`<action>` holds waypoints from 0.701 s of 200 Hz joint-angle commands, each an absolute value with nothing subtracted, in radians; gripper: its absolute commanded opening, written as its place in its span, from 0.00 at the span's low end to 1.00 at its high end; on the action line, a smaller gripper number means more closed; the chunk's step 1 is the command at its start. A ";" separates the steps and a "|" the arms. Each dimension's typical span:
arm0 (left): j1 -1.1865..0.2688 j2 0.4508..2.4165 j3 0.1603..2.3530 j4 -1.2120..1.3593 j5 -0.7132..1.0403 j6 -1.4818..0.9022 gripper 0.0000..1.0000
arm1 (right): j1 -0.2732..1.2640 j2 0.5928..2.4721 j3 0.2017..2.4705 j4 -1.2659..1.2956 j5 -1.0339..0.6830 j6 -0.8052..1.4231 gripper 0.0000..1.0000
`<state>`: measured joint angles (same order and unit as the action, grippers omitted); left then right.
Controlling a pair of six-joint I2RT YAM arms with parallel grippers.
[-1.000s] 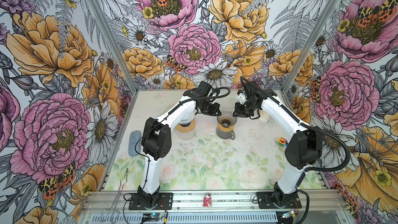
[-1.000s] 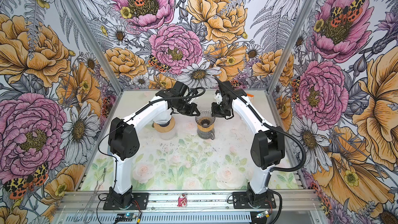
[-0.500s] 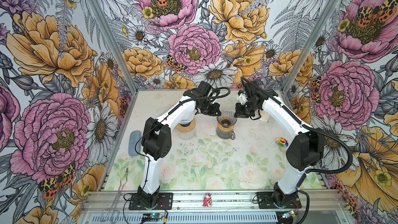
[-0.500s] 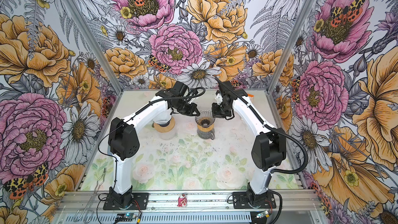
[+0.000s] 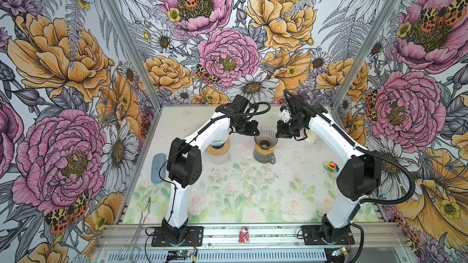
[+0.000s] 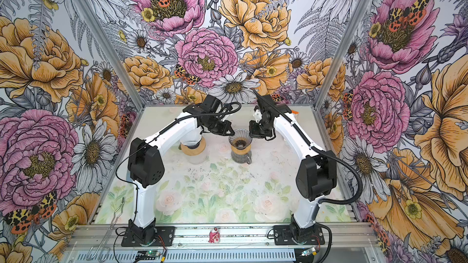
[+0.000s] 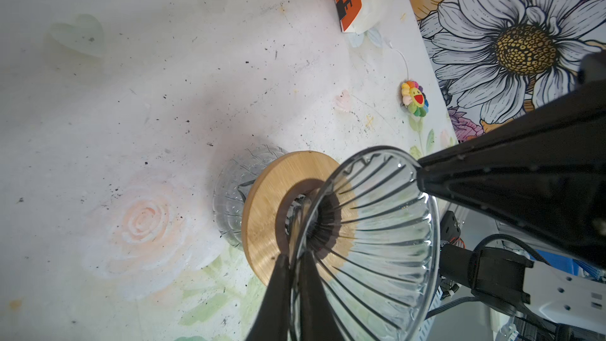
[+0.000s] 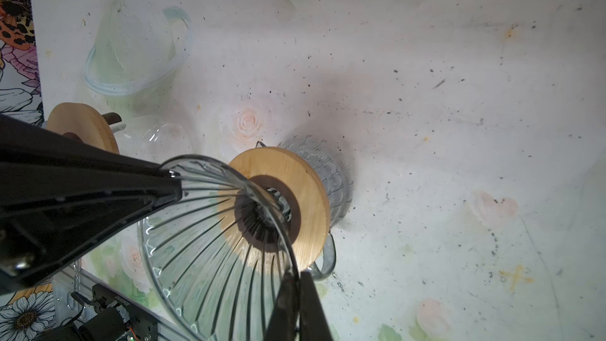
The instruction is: Place the coffee filter in the dripper
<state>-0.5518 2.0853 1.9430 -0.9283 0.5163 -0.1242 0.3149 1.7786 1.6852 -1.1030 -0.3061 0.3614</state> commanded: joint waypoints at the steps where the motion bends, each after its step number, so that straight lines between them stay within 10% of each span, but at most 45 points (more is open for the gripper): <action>1: -0.558 2.128 1.949 -0.969 0.471 -0.101 0.09 | 0.325 1.796 1.691 -1.106 -0.301 0.368 0.04; 140: -0.552 2.172 1.935 -0.971 0.477 -0.104 0.08 | 0.322 1.847 1.685 -1.105 -0.298 0.344 0.04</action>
<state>-0.5465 2.0975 1.9507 -0.9314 0.5228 -0.1253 0.3138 1.7901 1.6939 -1.1030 -0.3088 0.3576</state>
